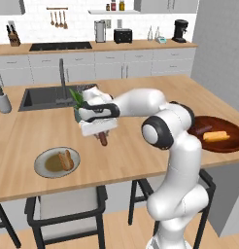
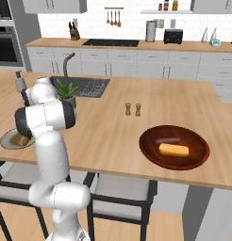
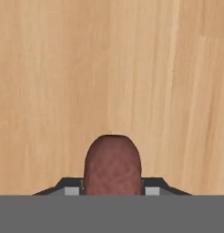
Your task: Place one bun and one sausage from the bowl on each plate.
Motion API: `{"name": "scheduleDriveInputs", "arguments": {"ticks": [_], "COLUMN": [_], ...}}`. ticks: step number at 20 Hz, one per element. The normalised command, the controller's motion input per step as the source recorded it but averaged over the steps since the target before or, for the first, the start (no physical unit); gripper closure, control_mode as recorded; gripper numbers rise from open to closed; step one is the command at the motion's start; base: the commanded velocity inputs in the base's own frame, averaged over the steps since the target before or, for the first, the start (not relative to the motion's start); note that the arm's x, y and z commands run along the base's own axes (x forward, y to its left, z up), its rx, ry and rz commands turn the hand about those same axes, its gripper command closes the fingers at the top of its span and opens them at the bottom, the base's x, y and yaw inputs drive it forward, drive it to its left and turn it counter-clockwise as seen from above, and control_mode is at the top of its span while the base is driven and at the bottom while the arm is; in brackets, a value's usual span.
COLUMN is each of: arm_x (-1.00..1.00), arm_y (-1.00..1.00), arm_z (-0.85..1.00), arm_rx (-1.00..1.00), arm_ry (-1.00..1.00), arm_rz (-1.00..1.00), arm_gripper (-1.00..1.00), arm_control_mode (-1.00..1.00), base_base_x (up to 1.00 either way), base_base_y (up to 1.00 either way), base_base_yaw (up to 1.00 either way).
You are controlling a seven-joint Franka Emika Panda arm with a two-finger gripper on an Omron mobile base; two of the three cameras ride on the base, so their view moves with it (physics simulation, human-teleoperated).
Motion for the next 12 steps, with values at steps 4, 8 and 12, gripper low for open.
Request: {"name": "scheduleDriveInputs", "arguments": {"ticks": [4,8,12], "arm_x": [0.00,0.00,0.04], "arm_y": [0.94,0.53,0.32], "arm_z": [-0.14,-0.61,-0.37], "arm_rx": [0.00,0.07,0.12], "arm_ry": [0.17,0.03,-0.01], "arm_rz": [0.00,0.04,0.03], "arm_gripper": [1.00,1.00,1.00], "arm_control_mode": [-1.00,-1.00,-1.00], "base_base_x": [0.00,0.00,0.00], "base_base_y": [0.00,0.00,0.00], "base_base_yaw": [0.00,0.00,0.00]}}
